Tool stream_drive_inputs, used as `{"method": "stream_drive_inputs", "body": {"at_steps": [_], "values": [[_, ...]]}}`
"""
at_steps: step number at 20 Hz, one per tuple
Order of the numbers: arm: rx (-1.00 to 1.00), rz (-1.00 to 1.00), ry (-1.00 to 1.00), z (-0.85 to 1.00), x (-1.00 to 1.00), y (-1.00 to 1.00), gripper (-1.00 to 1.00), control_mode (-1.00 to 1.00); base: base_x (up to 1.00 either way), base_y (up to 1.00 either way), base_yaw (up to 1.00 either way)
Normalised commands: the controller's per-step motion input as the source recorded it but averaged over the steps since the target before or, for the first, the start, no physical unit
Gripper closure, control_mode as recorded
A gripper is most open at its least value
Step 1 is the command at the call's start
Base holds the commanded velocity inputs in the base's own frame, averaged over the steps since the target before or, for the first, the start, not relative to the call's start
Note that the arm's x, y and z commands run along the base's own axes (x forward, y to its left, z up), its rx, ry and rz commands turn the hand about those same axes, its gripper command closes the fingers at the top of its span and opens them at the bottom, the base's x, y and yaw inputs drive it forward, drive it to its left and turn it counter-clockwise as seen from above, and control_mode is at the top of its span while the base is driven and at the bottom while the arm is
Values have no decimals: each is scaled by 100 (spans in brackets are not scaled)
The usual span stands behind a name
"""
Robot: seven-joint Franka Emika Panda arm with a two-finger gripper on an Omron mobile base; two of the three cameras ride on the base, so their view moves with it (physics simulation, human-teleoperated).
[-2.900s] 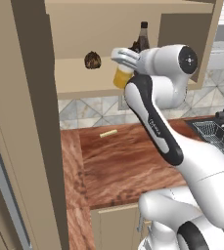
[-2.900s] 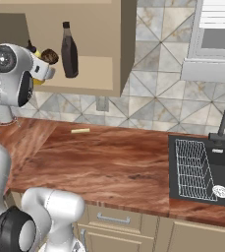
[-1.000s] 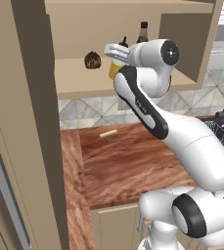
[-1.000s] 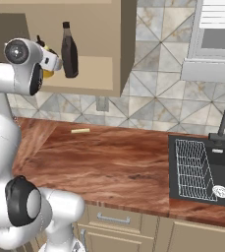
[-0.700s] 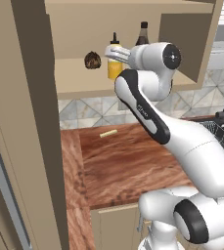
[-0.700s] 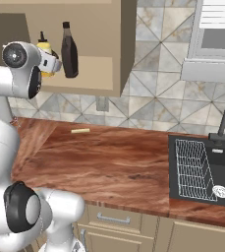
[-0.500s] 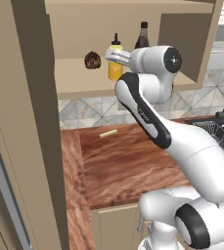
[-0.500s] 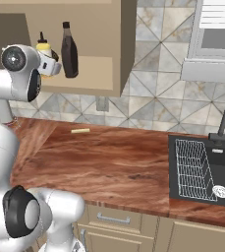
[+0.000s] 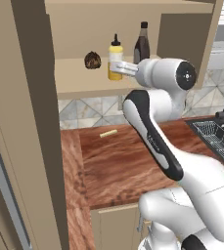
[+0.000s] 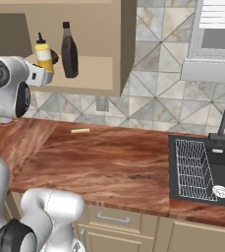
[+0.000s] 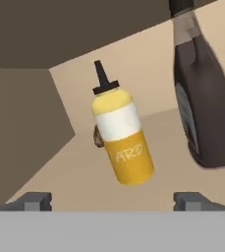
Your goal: Pick the syrup bottle and mustard from the counter and place them in the cabinet.
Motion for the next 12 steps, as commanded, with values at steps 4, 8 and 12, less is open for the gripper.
{"method": "stream_drive_inputs", "body": {"at_steps": [4, 8, 12], "values": [[-12, 2, 0, -8, -67, -6, -100, -100, 0, 0, 0], [-19, 3, 1, -16, -44, -15, -100, -100, 0, 0, 0], [-21, 2, 9, -41, -37, -20, -100, -100, 0, 0, 0]]}}
